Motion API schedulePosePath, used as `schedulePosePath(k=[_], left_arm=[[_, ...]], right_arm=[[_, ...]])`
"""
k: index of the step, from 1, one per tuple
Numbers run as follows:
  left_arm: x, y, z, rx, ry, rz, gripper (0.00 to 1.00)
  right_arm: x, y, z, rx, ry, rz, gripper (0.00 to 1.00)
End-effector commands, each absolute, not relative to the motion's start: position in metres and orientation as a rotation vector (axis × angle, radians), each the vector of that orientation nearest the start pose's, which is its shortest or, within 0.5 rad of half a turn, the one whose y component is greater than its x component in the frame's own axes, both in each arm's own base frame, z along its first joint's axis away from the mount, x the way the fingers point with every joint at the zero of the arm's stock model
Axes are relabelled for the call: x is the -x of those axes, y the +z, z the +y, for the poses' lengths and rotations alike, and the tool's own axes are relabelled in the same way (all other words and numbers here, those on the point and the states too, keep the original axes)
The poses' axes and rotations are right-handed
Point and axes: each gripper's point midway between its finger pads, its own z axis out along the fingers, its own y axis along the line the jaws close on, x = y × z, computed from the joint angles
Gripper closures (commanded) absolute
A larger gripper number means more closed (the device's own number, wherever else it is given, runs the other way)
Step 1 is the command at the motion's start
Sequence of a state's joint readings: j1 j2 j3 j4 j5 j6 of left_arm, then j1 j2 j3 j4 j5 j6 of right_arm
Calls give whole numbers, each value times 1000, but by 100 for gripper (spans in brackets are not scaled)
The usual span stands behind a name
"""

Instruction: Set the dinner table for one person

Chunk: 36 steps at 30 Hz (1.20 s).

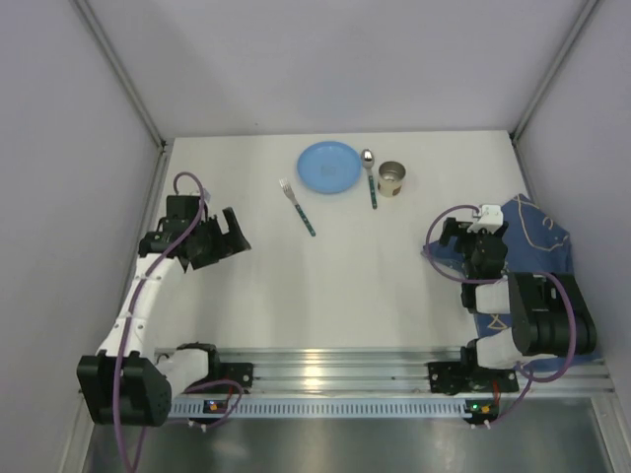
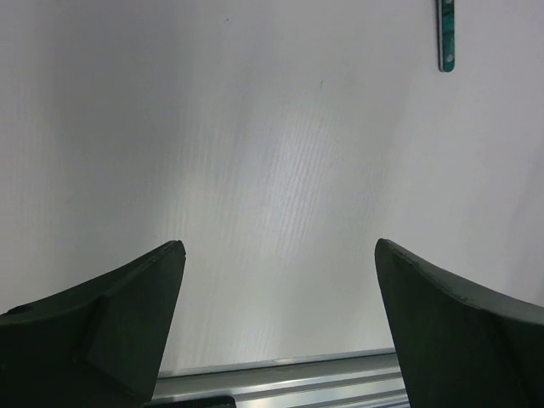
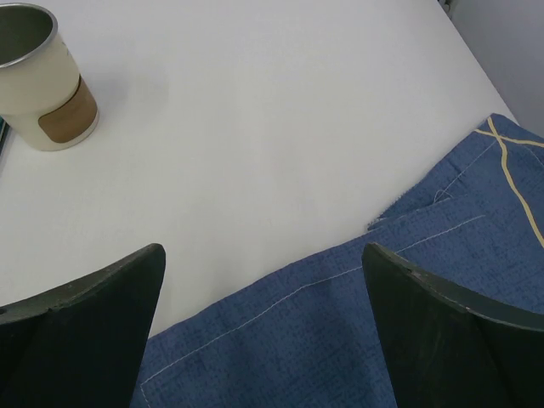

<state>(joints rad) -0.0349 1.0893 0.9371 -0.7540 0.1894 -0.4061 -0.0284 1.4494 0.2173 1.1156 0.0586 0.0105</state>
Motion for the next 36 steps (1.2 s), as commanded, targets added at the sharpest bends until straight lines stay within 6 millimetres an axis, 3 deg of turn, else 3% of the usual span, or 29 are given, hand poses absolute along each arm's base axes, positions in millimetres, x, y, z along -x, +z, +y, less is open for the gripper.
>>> schedulePosePath(k=[1,4,12,18,20,22,23,24,25,26,27,29,31,32,33,34,35,36], left_arm=[[-265,157,-46,389,-322,2487,1],[-261,164,-48,380,-343,2456,1],[-262,160,-38,435,-276,2441,1],[-262,162,-20,552,-164,2392,2],[-268,166,-25,561,-209,2364,1],[-279,175,-27,583,-237,2312,1],[-285,184,-28,608,-253,2280,1],[-293,185,-28,619,-253,2280,1],[-298,189,-25,630,-239,2268,1],[-307,199,-26,629,-240,2249,1],[-315,196,-27,632,-231,2264,1],[-332,201,-35,605,-252,2243,1],[-344,186,-44,593,-253,2291,1],[-350,186,-56,567,-268,2300,1],[-355,182,-64,550,-271,2310,1],[-359,169,-81,504,-267,2359,1],[-365,170,-91,483,-265,2365,1],[-368,166,-97,466,-252,2377,1]], right_arm=[[-380,121,-17,-74,-48,1592,0],[-380,120,-17,-74,-48,1594,0],[-382,120,-7,-29,-17,1606,0],[-383,120,-8,-33,-18,1606,0],[-383,121,-9,-14,-46,1603,0],[-385,134,-19,-51,-93,1592,0],[-381,112,-5,-1,-78,1729,0],[-399,147,4,24,-63,1704,0],[-403,173,9,8,-40,1705,0],[-394,155,19,-27,37,1878,0],[-412,211,27,-35,82,1817,0],[-414,223,28,-159,148,1856,0],[-415,194,13,-491,185,1911,0],[-404,171,37,-508,376,2051,0],[-410,177,24,-533,427,2073,0],[-408,156,27,-568,443,2183,3],[-389,138,21,-637,356,2300,4],[-385,138,24,-635,317,2325,3]])
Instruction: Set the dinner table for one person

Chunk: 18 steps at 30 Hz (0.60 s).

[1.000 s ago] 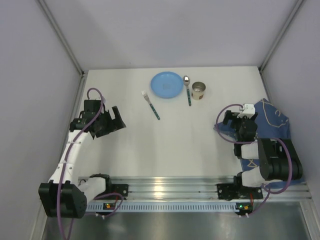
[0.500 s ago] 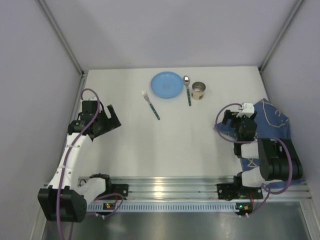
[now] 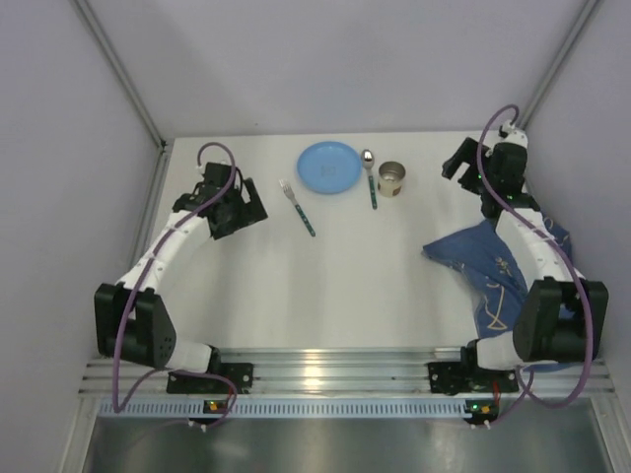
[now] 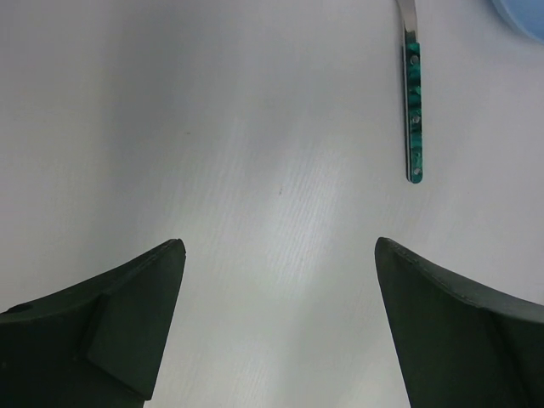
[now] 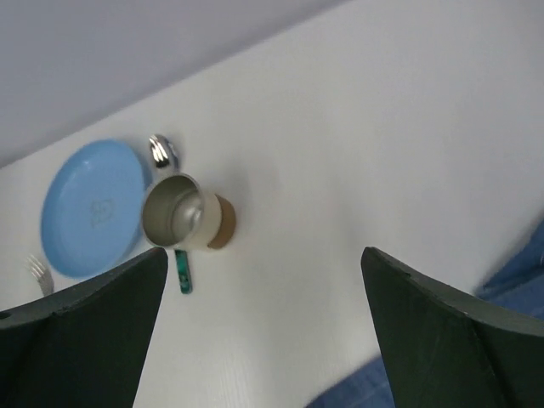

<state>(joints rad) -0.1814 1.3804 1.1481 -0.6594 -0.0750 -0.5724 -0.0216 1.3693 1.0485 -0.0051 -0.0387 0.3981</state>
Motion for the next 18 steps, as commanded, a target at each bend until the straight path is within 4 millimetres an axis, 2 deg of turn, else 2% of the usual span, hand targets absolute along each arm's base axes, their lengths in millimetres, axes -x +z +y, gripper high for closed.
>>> schedulePosePath(k=[1,4,5,8,11,12,16,18], left_arm=[[-367,163,-113,424,-268,2397,1],[-373,150,-138,382,-309,2434,1],[-374,145,-143,383,-320,2446,1],[-377,144,-153,368,-362,2450,1],[-378,143,-155,357,-369,2451,1],[-378,143,-155,356,-368,2447,1],[-372,137,-154,353,-373,2457,1],[-371,137,-154,352,-377,2458,1]], right_arm=[[-379,135,23,-634,284,2346,3],[-353,122,17,-655,209,2435,1],[-336,114,10,-681,135,2496,2],[-303,94,9,-691,88,2621,1],[-285,85,11,-682,88,2659,1],[-275,76,11,-682,75,2686,1],[-261,50,9,-673,40,2758,1],[-258,38,21,-617,46,2804,1]])
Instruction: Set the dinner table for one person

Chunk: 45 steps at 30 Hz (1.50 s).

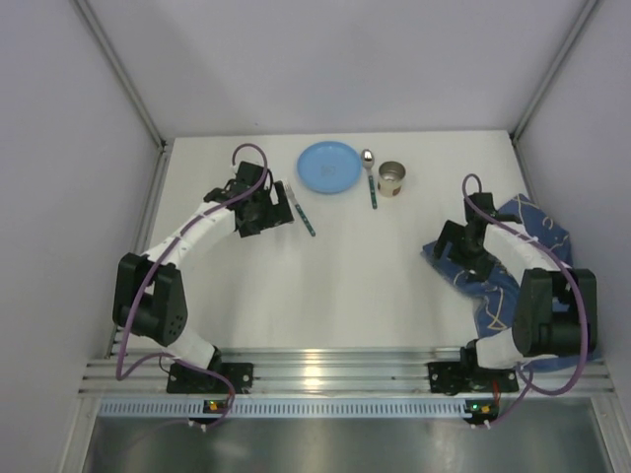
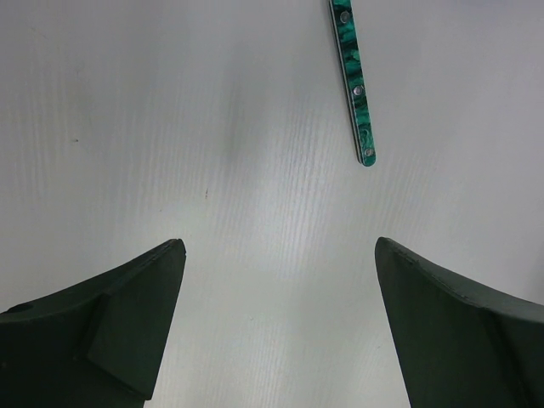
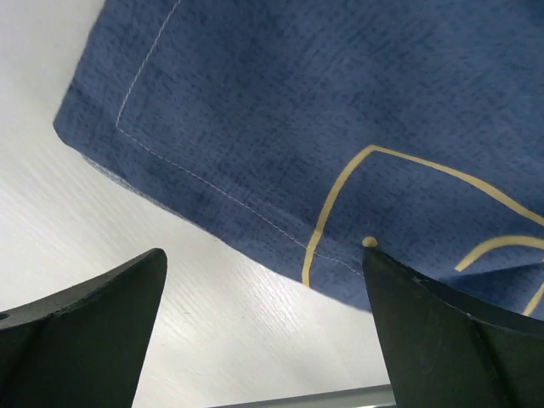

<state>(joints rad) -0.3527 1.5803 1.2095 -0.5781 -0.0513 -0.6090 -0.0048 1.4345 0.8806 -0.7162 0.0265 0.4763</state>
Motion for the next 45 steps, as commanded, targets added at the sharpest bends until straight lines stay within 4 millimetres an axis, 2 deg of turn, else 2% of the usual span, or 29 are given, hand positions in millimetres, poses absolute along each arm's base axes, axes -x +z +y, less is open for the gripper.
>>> schedulePosePath(k=[1,9,12,14,15,18,19,21,25,26,28,29,31,32,34,35,37,38,40,41,42,43,44,45], left_arm=[[-369,137,-153,344,-375,2457,1],[-359,139,-145,319,-338,2454,1],[-356,140,-142,310,-325,2455,1],[-354,140,-139,305,-309,2457,1],[-352,141,-137,307,-302,2452,1],[-349,140,-134,300,-292,2454,1],[-346,141,-133,300,-292,2452,1],[-344,140,-131,301,-286,2454,1],[-340,144,-126,297,-264,2444,1],[-340,148,-125,298,-258,2435,1],[-340,151,-120,297,-235,2426,1],[-339,154,-119,296,-233,2421,1],[-340,158,-114,299,-210,2412,1],[-339,161,-113,299,-212,2406,1],[-338,164,-110,304,-203,2400,1],[-337,165,-109,303,-199,2398,1],[-336,170,-107,305,-198,2386,1],[-335,169,-107,305,-196,2390,1],[-333,173,-105,309,-194,2383,1],[-331,172,-104,310,-189,2386,1],[-329,173,-104,309,-190,2386,1],[-327,174,-102,310,-190,2383,1],[-326,176,-101,311,-190,2376,1],[-323,177,-100,310,-185,2380,1]], right_arm=[[-260,36,23,-597,46,2810,1],[-263,15,37,-462,-90,2886,3],[-258,4,39,-415,-182,2915,8],[-257,-1,42,-382,-215,2926,28],[-257,-4,43,-379,-230,2935,45],[-255,-12,49,-369,-233,2960,68],[-255,-14,50,-359,-226,2965,83],[-254,-17,57,-332,-204,2983,98],[-259,-8,84,-266,-88,2980,100],[-263,-2,104,-221,-11,2977,100],[-266,10,129,-187,93,2967,100],[-269,22,155,-119,181,2959,100],[-268,33,182,-69,253,2958,100],[-267,48,209,12,316,2944,100],[-263,57,239,59,385,2944,100],[-257,70,269,130,476,2928,100],[-252,72,297,150,547,2948,100],[-249,85,322,203,630,2927,100],[-248,80,348,203,694,2949,100],[-249,95,371,235,792,2925,100],[-251,87,383,237,818,2938,100],[-252,90,394,220,858,2939,100],[-257,107,413,238,939,2902,100],[-259,101,421,228,956,2913,100]])
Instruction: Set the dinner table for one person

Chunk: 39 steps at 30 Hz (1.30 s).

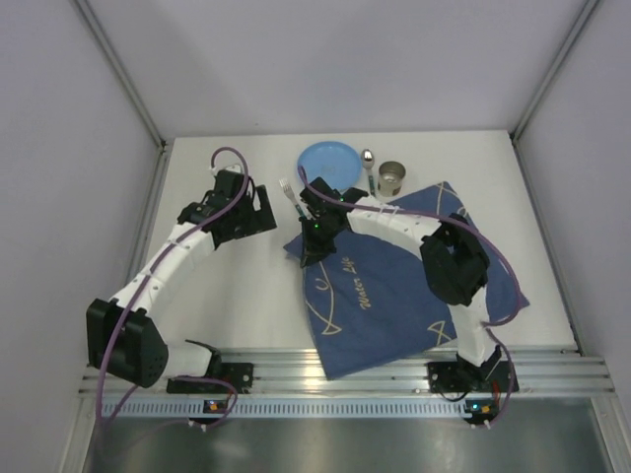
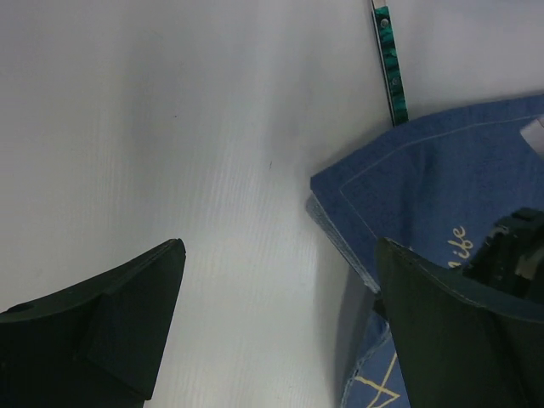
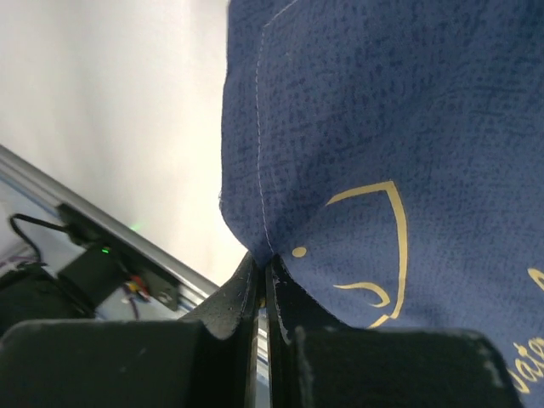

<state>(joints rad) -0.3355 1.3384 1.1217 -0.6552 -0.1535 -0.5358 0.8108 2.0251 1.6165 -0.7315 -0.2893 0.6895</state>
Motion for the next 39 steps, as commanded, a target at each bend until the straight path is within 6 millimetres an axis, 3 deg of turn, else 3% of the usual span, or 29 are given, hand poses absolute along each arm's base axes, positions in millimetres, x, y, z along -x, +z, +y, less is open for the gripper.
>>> schedulePosePath(k=[1,2,6,10,14,15,18,19,20,21,22,23,24,25,26,27,28,29,30,31,32,33,35,36,38,39], left_arm=[[-322,177,-99,311,-182,2380,1],[-320,179,-98,310,-182,2371,1],[-312,179,-94,318,-175,2373,1],[-304,177,-92,335,-181,2374,1],[-303,180,-90,342,-179,2358,1],[-304,180,-91,338,-179,2358,1],[-308,182,-89,338,-158,2353,1],[-313,184,-89,336,-150,2352,1],[-316,185,-89,336,-139,2349,1],[-319,186,-88,335,-131,2347,1],[-325,195,-89,328,-132,2330,1],[-332,192,-90,328,-113,2339,1],[-337,194,-91,328,-112,2333,1],[-346,202,-93,325,-116,2312,1],[-353,196,-96,319,-107,2327,1],[-364,204,-101,310,-126,2311,1],[-372,205,-104,305,-136,2307,1],[-378,204,-108,303,-143,2310,1],[-392,197,-116,301,-152,2332,1],[-399,194,-120,301,-157,2343,1],[-407,187,-124,301,-160,2360,1],[-415,169,-129,297,-149,2401,2],[-432,164,-137,306,-166,2404,2],[-438,158,-140,309,-165,2412,2],[-455,142,-147,294,-152,2441,2],[-461,135,-148,289,-130,2454,1]], right_arm=[[-265,105,430,193,988,2903,100],[-270,114,440,184,1040,2881,100],[-291,114,464,59,1145,2851,100],[-314,124,487,-182,1324,2777,100],[-337,150,509,-246,1527,2621,100],[-343,159,514,-233,1579,2568,95],[-350,180,514,-221,1669,2495,44],[-352,187,511,-204,1684,2467,22],[-355,184,504,-206,1677,2471,7],[-353,199,498,-183,1684,2444,0],[-352,203,491,-156,1673,2431,0],[-351,192,477,-174,1638,2455,0],[-346,212,467,-147,1643,2418,0],[-343,213,457,-109,1615,2410,0],[-337,195,440,-136,1554,2461,0],[-329,215,427,-71,1535,2414,0],[-323,215,416,-57,1499,2417,0],[-315,192,397,-96,1411,2489,0],[-306,208,385,-41,1386,2445,0],[-300,207,375,-41,1354,2452,0],[-293,189,360,-65,1289,2491,0],[-284,199,349,-58,1273,2476,0],[-272,183,329,-75,1198,2513,0],[-265,189,320,-73,1189,2502,0],[-256,176,305,-89,1131,2527,0],[-252,180,298,-92,1126,2514,0]])
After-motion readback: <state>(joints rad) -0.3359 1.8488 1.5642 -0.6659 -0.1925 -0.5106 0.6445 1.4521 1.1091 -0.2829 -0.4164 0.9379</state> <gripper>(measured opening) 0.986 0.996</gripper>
